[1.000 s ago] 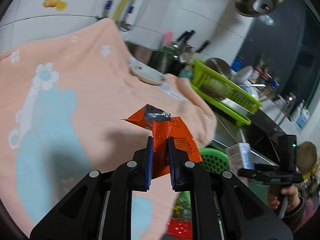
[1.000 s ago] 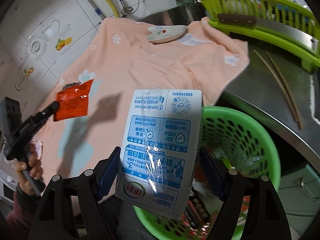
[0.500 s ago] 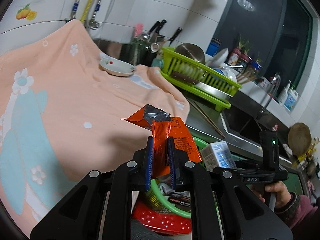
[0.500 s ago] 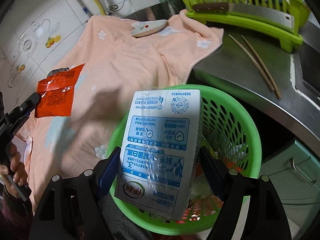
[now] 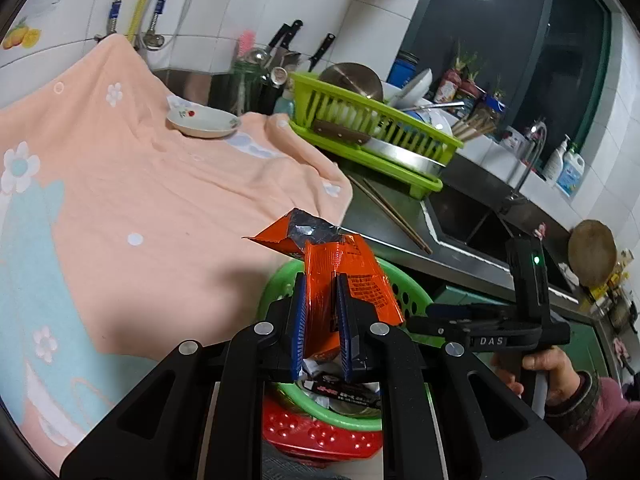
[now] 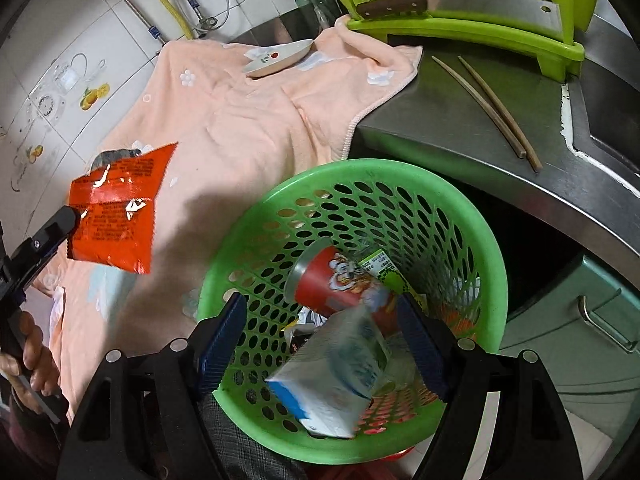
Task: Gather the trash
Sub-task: 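Lower the orange packet into the basket and open the left tool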
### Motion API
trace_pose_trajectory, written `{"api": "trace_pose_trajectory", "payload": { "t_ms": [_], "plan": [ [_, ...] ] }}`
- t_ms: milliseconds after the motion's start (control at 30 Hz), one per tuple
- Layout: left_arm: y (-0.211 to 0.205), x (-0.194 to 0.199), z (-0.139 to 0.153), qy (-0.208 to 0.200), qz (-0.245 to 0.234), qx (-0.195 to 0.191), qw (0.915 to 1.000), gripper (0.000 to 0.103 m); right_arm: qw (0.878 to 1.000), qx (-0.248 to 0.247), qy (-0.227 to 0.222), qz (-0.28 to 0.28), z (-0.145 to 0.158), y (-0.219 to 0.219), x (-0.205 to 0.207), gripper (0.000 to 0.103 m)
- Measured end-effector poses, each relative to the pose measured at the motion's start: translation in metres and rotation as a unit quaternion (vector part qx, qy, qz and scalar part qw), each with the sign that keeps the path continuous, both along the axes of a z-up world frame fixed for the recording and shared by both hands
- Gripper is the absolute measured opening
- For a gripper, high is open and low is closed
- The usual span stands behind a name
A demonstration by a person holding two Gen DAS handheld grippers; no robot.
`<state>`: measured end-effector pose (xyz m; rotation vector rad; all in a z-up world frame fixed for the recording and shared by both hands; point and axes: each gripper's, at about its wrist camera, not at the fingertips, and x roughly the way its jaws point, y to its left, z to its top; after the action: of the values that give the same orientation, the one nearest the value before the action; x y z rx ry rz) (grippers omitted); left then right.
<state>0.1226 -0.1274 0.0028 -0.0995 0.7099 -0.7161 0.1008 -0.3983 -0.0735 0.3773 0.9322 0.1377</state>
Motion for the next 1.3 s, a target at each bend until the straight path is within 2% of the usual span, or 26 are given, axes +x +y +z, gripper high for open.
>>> {"api": "trace_pose_trajectory", "payload": {
  "t_ms": [633,900,1300],
  "plan": [
    [-0.040,0.001,-0.027,0.024,-0.039,0.043,0.9980,0.014,1.000,-0.006,-0.005,-0.015,0.000,-0.015,-0.012,0.076],
    [-0.056,0.005,-0.041,0.036,-0.046,0.063,0.9963,0.018,0.999,-0.021,-0.006,-0.024,0.001,-0.022,-0.018,0.079],
    [-0.072,0.007,-0.048,0.045,-0.057,0.073,0.9947,0.018,0.999,-0.036,-0.009,-0.025,-0.001,-0.024,-0.020,0.079]
  ]
}}
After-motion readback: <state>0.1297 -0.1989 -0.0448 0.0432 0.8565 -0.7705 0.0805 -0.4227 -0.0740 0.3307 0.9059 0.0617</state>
